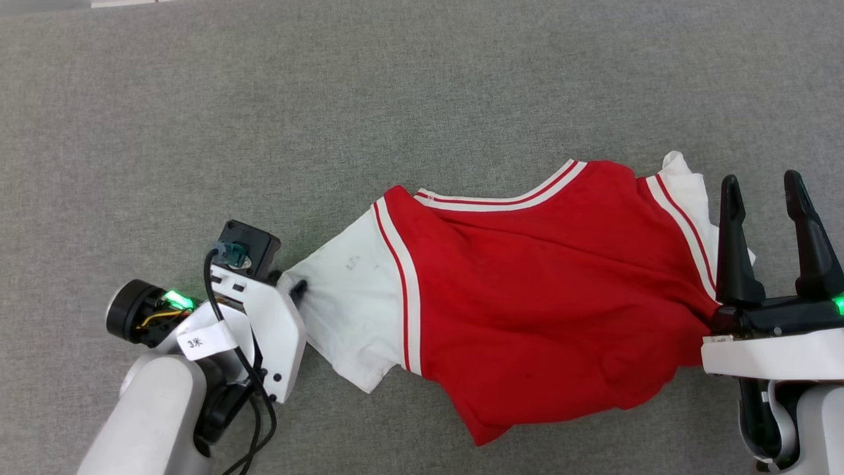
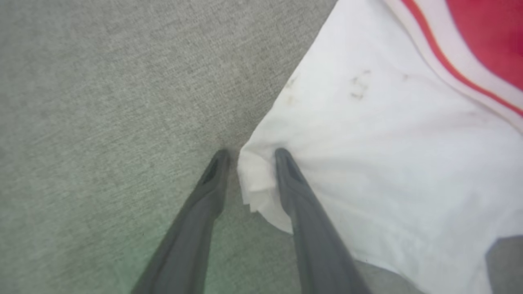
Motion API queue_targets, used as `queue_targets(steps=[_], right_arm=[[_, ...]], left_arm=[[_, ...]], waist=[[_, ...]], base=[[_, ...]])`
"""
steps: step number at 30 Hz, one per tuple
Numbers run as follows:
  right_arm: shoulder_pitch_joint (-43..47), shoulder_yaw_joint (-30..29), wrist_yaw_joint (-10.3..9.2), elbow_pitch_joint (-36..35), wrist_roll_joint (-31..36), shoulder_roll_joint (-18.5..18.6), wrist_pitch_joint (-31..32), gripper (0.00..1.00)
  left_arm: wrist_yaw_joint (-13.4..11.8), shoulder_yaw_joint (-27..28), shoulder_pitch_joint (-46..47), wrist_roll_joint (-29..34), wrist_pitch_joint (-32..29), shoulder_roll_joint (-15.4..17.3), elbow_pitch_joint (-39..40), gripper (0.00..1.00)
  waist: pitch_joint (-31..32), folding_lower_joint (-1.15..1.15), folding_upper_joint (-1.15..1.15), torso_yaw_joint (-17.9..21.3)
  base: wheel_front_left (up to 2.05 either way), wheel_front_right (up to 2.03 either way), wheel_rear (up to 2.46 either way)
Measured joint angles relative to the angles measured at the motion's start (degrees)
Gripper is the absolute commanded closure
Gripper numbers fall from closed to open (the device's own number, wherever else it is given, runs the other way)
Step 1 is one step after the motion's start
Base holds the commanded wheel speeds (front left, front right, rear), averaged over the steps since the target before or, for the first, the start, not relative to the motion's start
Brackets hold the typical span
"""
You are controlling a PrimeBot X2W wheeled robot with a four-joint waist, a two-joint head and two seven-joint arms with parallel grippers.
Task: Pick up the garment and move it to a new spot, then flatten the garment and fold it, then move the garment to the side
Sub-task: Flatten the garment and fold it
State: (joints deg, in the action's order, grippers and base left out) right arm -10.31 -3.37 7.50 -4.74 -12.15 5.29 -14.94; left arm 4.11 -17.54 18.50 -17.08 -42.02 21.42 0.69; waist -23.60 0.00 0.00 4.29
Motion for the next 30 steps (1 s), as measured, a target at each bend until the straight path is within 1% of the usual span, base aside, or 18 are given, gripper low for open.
queue_targets(steps=[2,4,7,13,19,23,24,25,26,28,30], right_arm=[[-0.01,-0.25,0.00,0.08,0.21,-0.16,-0.02,0.00],[0.00,-0.33,0.00,0.30,0.34,-0.29,-0.09,0.00],[0.01,-0.33,0.00,0.44,0.63,-0.48,-0.11,0.00],[0.25,-0.89,0.00,1.31,1.05,-0.75,-0.14,0.00],[0.93,-2.05,0.00,2.94,1.62,-1.27,1.14,0.00],[1.26,-3.10,0.00,4.53,2.14,-1.62,3.08,0.00],[1.37,-3.28,0.00,4.90,2.18,-1.74,3.76,0.00],[1.40,-3.38,0.00,5.17,2.32,-1.78,4.27,0.00],[1.40,-3.55,0.00,5.41,2.47,-1.80,4.83,0.00],[1.41,-3.68,0.00,5.71,2.85,-1.87,5.55,0.00],[1.41,-3.83,0.00,5.91,3.31,-1.89,6.66,0.00]], left_arm=[[0.25,-0.10,0.14,-0.37,0.48,-0.26,-0.76,1.00],[-0.23,0.25,0.21,-0.29,1.57,-0.19,-1.34,1.00],[-2.05,1.55,0.21,0.67,4.16,0.01,-2.24,1.00],[-6.43,6.84,-0.12,1.14,10.24,1.31,-2.55,1.00],[-9.53,11.98,-1.97,0.12,14.44,2.75,-3.36,1.00],[-9.82,12.99,-5.07,-1.12,15.02,3.08,-3.28,1.00],[-9.55,12.76,-5.81,-1.48,15.52,2.81,-3.03,0.78],[-8.88,12.45,-6.47,-1.60,16.69,2.60,-2.53,0.13],[-8.70,12.49,-6.77,-2.11,18.15,1.93,-2.16,0.00],[-7.80,12.26,-7.18,-2.72,21.41,1.03,-1.71,0.00],[-7.56,12.39,-7.77,-2.72,25.76,0.33,-1.59,0.00]], waist=[[0.25,0.00,0.00,-0.18],[0.70,0.00,0.00,-0.35],[1.65,0.00,0.00,-0.58],[3.62,0.00,0.00,-1.07],[4.84,0.00,0.00,-1.83],[5.56,0.00,0.00,-2.56],[5.72,0.00,0.00,-2.77],[5.90,0.00,0.00,-2.96],[6.11,0.00,0.00,-3.16],[6.62,0.00,0.00,-3.55],[7.29,0.00,0.00,-3.99]], base=[[0.00,0.00,0.00],[0.00,0.00,0.00],[0.00,0.00,0.00],[0.00,0.00,0.00],[0.00,0.00,0.00],[0.00,0.00,0.00],[0.00,0.00,0.00],[0.00,0.00,0.00],[0.00,0.00,0.00],[0.00,0.00,0.00],[0.00,0.00,0.00]])
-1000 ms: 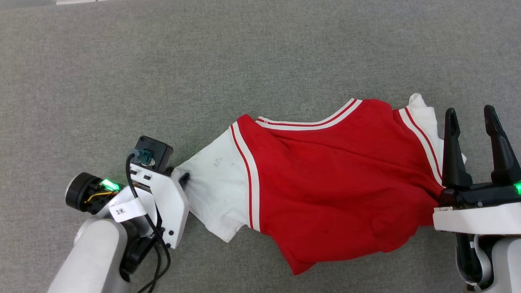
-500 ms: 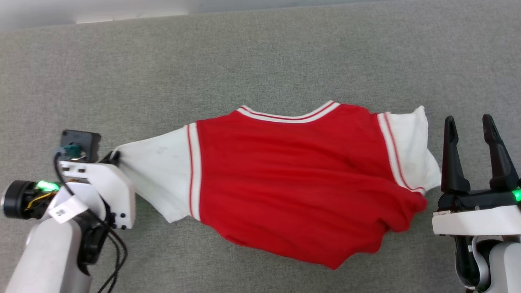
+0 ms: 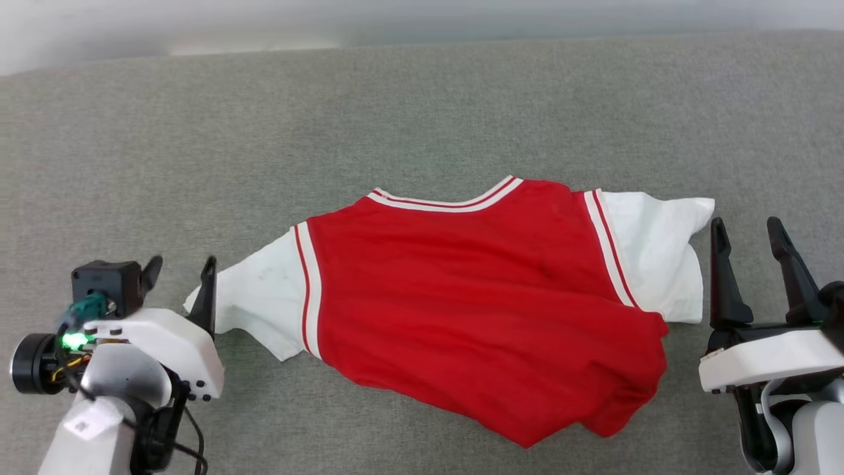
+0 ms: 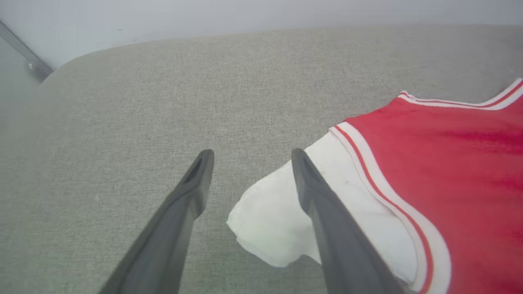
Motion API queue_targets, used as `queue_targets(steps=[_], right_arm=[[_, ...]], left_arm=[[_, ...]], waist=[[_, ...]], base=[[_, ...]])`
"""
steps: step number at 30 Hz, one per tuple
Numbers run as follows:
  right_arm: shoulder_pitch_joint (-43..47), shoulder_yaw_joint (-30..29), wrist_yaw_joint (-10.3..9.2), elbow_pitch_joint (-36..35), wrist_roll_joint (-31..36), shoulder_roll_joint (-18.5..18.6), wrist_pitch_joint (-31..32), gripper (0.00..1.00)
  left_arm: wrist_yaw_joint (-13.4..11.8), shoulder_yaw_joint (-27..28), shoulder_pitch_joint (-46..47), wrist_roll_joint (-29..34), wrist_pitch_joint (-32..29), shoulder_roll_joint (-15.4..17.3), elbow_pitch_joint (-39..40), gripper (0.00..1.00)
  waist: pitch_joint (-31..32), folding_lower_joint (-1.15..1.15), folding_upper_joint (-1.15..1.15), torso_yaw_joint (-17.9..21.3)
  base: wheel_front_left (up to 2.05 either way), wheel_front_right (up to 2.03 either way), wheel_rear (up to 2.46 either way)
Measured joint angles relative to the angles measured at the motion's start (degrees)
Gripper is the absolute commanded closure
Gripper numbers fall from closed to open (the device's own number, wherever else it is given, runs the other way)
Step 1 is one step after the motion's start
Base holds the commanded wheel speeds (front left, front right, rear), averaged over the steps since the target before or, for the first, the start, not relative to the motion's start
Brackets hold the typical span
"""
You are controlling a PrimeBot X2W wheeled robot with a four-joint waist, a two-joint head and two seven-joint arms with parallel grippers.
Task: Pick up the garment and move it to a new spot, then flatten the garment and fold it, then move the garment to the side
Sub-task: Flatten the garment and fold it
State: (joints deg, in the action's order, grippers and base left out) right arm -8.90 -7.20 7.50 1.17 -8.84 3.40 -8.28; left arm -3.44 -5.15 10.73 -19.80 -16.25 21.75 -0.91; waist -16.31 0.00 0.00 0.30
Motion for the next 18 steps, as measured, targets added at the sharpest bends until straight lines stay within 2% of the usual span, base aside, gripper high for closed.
queue_targets(steps=[5,9,13,16,18], right_arm=[[0.32,-0.66,0.00,-0.35,0.43,0.20,3.15,0.00],[0.97,-1.62,0.00,-1.36,0.89,1.57,8.40,0.00],[0.80,-1.46,0.01,-2.27,-0.09,4.95,18.61,0.00],[-0.20,-1.30,0.01,-2.78,-0.34,10.47,29.37,0.00],[-2.31,-1.22,0.00,-3.44,-2.92,12.94,36.30,0.00]], left_arm=[[0.67,0.87,-0.22,1.24,15.17,-1.63,1.72,0.00],[2.55,-0.18,-1.94,2.63,24.80,-2.40,3.34,0.00],[3.53,-1.62,-3.85,3.53,28.85,-3.03,5.23,0.00],[4.37,-3.16,-4.84,4.34,29.92,-3.66,7.22,0.00],[4.38,-3.55,-5.03,4.95,30.33,-3.88,8.37,0.00]], waist=[[2.11,0.00,0.00,-1.51],[3.81,0.00,0.00,-3.27],[5.15,0.00,0.00,-5.28],[5.49,0.01,0.00,-6.82],[5.29,0.01,0.00,-7.74]], base=[[0.00,0.00,0.00],[0.00,0.00,0.00],[0.00,0.00,0.00],[0.00,0.00,0.00],[0.00,0.00,0.00]])
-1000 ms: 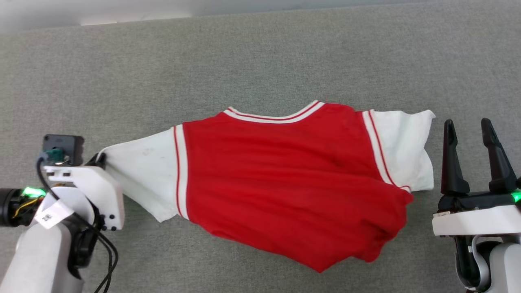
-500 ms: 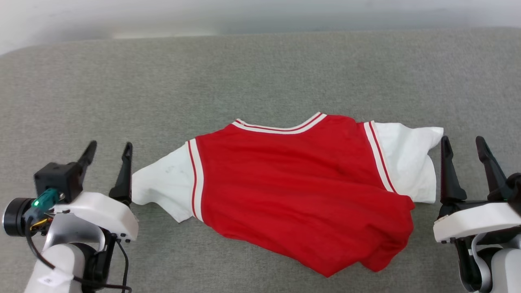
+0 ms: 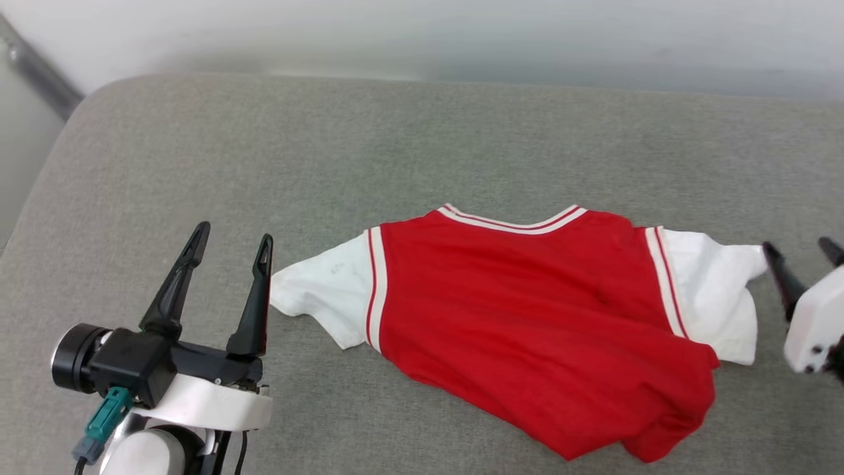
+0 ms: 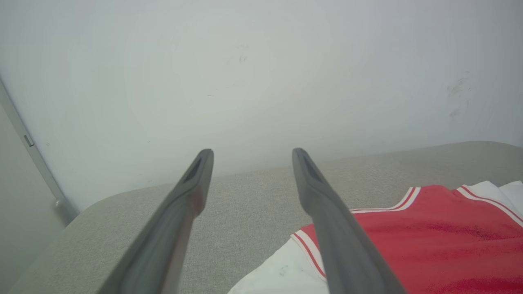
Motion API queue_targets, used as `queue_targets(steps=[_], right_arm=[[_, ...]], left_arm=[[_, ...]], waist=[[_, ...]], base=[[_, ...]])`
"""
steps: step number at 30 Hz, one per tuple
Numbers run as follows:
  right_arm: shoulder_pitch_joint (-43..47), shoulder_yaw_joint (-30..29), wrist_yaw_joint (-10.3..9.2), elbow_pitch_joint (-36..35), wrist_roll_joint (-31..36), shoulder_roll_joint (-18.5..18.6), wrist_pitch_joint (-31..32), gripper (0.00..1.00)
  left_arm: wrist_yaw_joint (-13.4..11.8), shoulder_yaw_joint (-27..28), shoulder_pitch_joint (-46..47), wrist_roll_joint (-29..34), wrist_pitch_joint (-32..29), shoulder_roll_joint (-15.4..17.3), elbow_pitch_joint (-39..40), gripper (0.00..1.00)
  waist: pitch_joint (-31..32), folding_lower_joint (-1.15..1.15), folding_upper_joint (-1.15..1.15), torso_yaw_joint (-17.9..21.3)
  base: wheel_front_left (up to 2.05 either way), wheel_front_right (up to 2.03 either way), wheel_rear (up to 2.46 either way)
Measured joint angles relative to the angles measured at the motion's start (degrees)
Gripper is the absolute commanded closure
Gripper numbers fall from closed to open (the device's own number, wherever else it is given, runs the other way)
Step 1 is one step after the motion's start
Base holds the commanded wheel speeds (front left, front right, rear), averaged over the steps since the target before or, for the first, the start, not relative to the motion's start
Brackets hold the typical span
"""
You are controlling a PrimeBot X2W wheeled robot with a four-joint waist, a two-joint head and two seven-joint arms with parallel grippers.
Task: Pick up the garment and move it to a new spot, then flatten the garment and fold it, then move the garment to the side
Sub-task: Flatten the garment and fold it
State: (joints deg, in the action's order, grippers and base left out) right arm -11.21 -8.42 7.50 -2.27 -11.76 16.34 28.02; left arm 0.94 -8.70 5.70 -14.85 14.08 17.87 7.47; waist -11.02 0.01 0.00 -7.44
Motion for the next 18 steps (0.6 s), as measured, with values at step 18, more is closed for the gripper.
queue_targets(steps=[18], right_arm=[[-15.84,-5.34,0.00,11.07,-2.03,8.86,37.76,0.00]], left_arm=[[1.88,-1.94,3.28,-0.60,0.67,-0.80,1.97,0.00]], waist=[[-9.19,-0.01,0.00,-7.53]], base=[[0.00,0.00,0.00]])
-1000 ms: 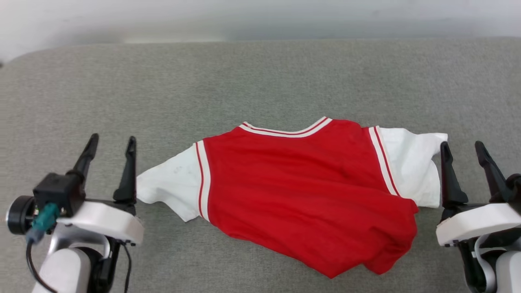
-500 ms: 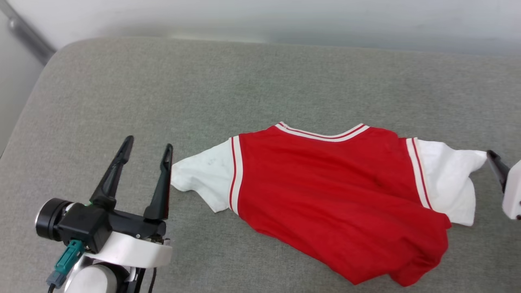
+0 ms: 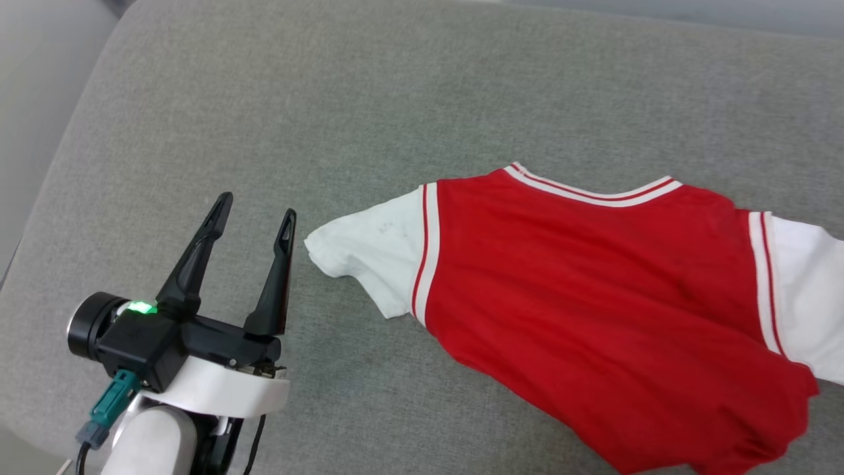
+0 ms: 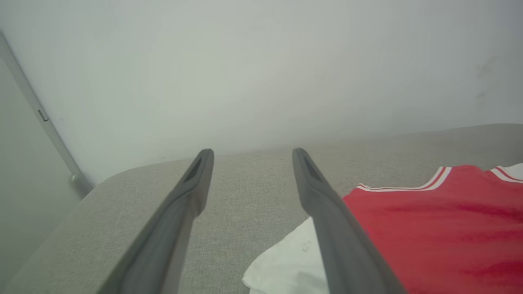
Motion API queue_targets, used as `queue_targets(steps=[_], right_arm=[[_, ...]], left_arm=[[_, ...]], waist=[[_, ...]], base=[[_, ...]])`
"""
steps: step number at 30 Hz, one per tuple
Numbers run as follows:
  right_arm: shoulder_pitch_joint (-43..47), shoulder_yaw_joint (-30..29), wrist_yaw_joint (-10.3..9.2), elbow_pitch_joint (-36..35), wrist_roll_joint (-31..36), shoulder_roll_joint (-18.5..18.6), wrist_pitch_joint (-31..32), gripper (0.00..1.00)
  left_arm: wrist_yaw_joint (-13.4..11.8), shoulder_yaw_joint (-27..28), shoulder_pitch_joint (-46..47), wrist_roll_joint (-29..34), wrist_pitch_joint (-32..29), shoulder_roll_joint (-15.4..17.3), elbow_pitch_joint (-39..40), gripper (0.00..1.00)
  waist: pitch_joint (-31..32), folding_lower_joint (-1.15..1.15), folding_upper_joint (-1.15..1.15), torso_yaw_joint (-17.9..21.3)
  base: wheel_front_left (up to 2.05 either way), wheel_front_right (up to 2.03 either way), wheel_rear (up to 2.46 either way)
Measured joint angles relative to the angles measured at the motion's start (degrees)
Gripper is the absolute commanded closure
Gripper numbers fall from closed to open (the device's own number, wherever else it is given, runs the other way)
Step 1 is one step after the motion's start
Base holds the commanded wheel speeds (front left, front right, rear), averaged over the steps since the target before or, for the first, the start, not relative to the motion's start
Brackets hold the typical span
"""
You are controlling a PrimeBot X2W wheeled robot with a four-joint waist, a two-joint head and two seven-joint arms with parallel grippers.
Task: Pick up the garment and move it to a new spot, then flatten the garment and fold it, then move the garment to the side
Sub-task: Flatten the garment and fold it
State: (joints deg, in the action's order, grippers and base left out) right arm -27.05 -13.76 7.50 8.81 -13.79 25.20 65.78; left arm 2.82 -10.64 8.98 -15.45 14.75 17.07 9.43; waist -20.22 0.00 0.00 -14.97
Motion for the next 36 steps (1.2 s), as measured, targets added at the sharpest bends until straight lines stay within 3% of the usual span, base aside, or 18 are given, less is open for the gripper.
queue_targets(steps=[12,13,15,20,24,36], right_arm=[[0.18,2.40,-0.18,4.49,-1.74,0.01,-3.53,0.00],[0.34,2.98,-0.18,4.48,-1.89,0.32,-3.60,0.15],[0.52,4.03,-0.18,4.43,-2.10,0.88,-3.74,0.98],[1.43,4.72,-0.07,4.36,-3.37,1.03,-4.77,1.00],[2.46,4.36,0.02,3.60,-4.21,1.29,-5.52,1.00],[4.71,4.54,0.01,-3.71,-6.35,2.63,-5.33,1.00]], left_arm=[[0.29,0.48,1.36,-0.64,0.13,-0.51,-2.42,0.00],[0.24,0.63,1.37,-0.70,0.14,-0.52,-2.55,0.00],[0.20,0.96,1.37,-0.94,0.14,-0.47,-2.94,0.00],[-0.03,1.51,1.35,-1.41,-0.40,0.20,-4.14,0.00],[0.55,1.29,1.40,-2.91,-5.13,1.26,-5.52,0.00],[2.67,-1.94,9.49,-9.83,-34.79,7.09,-8.96,0.00]], waist=[[-3.04,0.00,0.00,-2.94],[-3.06,0.00,0.00,-2.93],[-3.11,0.01,0.00,-2.79],[-2.63,0.00,0.00,-1.96],[-1.99,0.00,0.00,-0.52],[-3.35,0.00,0.00,4.49]], base=[[0.00,0.00,0.00],[0.00,0.00,0.00],[0.00,0.00,0.00],[0.00,0.00,0.00],[0.00,0.00,0.00],[0.00,0.00,0.00]])
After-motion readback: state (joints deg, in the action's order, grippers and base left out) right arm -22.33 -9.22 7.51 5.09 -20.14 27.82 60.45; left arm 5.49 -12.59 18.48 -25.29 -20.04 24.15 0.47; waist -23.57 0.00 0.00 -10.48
